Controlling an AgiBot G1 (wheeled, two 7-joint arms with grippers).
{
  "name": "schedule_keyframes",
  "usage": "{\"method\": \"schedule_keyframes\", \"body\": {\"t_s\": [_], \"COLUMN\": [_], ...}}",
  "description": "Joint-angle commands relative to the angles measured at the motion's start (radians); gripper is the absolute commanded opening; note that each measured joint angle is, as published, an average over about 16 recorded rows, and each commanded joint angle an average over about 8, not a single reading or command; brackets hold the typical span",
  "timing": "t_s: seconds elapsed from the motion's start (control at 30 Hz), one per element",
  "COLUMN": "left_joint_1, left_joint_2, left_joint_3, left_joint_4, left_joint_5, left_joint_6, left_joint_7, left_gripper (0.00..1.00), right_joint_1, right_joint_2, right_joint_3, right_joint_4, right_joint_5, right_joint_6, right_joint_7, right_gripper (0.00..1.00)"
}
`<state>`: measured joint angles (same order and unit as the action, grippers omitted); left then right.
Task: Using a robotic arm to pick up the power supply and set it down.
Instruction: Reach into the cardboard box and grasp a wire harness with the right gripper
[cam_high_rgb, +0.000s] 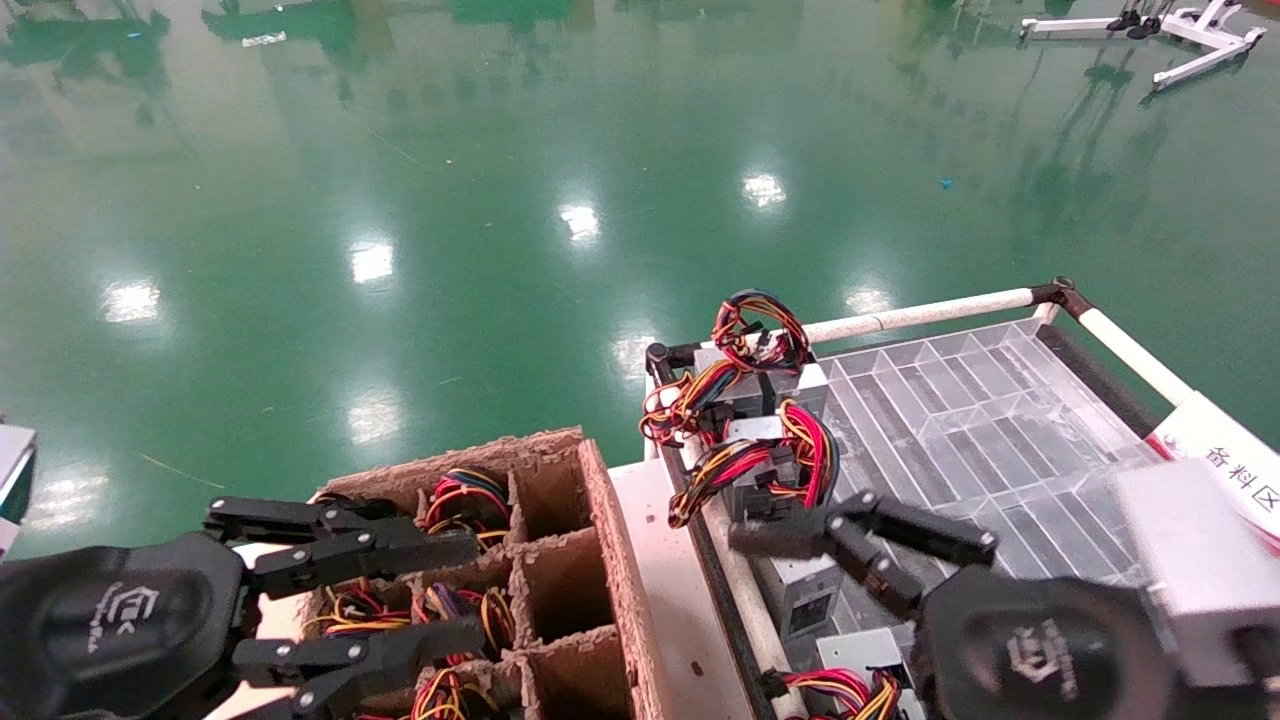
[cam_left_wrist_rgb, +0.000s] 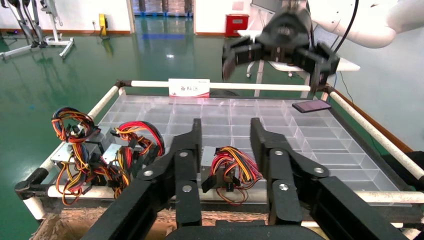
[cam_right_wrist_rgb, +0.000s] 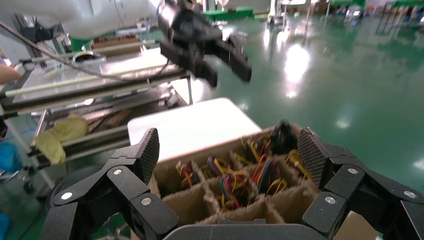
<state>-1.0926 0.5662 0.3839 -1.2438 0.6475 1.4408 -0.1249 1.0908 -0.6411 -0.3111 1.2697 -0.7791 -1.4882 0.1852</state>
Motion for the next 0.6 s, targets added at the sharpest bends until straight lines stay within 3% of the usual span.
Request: {"method": "schedule_keyframes", "body": {"t_s": [0.03,0.27,0.6], "left_joint_1": [0.000,0.000,0.000], "left_joint_2": [0.000,0.000,0.000], "left_joint_3": [0.000,0.000,0.000], "left_joint_4": [0.000,0.000,0.000], "left_joint_5": [0.000,0.000,0.000], "left_joint_6": [0.000,0.000,0.000], "left_joint_7": [0.000,0.000,0.000], "left_gripper": [0.00,0.00,0.00], "right_joint_1": [0.001,0.071,0.210], "right_joint_2": [-0.005,-0.095,-0.284], "right_joint_3": [-0.007,-0.087,-0.229], "right_joint_4": [-0.002,-0.043,-0.177], "right_joint_5": [-0.013,-0.128,-0.333], "right_joint_6": [0.003,-0.004,-0.037], "right_joint_7": [-0.001,0.005,-0.024], "right_gripper": [1.00,1.00,1.00]}}
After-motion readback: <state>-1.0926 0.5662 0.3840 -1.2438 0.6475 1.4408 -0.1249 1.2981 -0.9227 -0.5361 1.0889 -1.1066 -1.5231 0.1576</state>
